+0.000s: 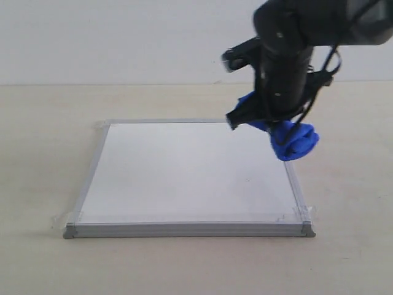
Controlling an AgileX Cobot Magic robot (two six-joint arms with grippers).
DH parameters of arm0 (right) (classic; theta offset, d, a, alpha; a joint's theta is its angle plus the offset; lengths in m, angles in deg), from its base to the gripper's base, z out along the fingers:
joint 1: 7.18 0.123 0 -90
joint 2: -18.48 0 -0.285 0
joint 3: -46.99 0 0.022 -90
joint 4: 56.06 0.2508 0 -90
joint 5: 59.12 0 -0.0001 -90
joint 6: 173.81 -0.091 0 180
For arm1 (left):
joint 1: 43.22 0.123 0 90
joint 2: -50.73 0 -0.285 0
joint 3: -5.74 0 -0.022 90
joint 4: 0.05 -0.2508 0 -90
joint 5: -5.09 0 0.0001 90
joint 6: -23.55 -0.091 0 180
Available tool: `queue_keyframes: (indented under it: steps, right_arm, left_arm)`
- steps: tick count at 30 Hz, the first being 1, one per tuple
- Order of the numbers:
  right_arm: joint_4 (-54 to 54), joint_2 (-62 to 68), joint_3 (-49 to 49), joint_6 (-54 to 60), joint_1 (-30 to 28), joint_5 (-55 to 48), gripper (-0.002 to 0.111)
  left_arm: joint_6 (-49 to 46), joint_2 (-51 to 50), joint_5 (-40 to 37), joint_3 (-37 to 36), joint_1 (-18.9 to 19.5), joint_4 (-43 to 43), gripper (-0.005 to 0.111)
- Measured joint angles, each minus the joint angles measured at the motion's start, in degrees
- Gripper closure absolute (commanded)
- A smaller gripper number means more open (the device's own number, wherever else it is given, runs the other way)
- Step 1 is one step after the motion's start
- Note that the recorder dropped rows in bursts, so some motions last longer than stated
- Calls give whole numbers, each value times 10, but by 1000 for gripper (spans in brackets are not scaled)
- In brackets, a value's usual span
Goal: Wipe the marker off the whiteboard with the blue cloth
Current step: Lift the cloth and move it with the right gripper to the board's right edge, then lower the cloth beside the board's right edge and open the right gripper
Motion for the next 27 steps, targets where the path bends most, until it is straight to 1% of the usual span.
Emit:
queue_keyframes:
  steps: [1,2,3,4,7,8,11,15,17,27]
  right_arm:
    - [1,-9,15,-7,-20,6,108]
    - [2,-24,51,-21,-57,23,108]
    - [2,-27,63,-28,-70,31,108]
    - [2,-29,88,-44,-96,52,108]
    - [2,-29,125,-73,-114,97,108]
    - [2,-29,146,-103,-120,129,108]
    - [0,-29,178,-145,-123,180,108]
    - [0,0,184,-154,-123,198,108]
    - [0,16,184,-156,-123,223,108]
    - [-13,44,184,-169,-123,249,108]
  left_arm:
    - [0,0,0,0,0,0,102]
    - [0,0,0,0,0,0,102]
    - [0,0,0,0,0,0,102]
    - [0,0,0,0,0,0,102]
    - [0,0,0,0,0,0,102]
    - [0,0,0,0,0,0,102]
    - [0,0,0,0,0,0,102]
    - [0,0,0,0,0,0,102]
    - [0,0,0,0,0,0,102]
    - [0,0,0,0,0,0,102]
